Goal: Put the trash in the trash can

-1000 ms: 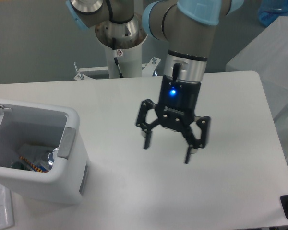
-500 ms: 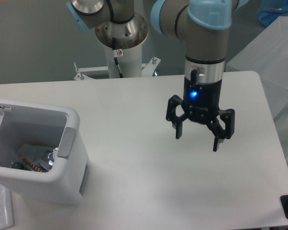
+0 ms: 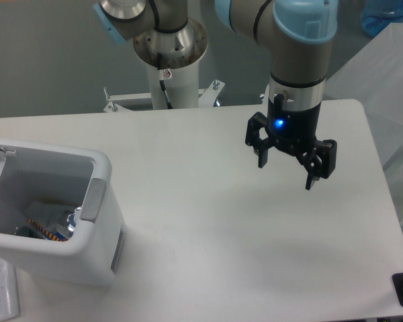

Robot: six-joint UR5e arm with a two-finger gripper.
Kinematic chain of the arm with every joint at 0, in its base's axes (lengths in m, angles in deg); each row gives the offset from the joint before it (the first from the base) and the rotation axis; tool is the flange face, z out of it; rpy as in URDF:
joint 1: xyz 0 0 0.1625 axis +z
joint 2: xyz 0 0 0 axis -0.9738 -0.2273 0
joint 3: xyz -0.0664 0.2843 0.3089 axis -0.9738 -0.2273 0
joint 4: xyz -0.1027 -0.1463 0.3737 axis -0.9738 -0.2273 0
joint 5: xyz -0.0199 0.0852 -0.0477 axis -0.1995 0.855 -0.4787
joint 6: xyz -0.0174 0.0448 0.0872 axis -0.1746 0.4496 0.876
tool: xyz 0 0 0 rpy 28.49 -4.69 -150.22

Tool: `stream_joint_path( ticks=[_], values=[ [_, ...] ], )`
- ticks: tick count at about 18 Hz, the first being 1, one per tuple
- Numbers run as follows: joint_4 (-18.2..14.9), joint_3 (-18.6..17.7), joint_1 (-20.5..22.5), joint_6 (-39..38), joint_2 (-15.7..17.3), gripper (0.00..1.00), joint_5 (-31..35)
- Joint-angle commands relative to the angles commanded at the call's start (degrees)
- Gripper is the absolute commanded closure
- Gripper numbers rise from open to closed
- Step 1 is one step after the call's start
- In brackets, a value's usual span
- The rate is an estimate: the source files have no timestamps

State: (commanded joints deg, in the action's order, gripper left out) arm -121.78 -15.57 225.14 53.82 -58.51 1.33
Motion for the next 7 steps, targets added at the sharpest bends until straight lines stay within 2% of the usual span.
stream_joint_path(
  ticks=[7],
  values=[
    [0.1, -0.1, -0.1, 0.0, -0.1, 0.00, 1.1]
  ],
)
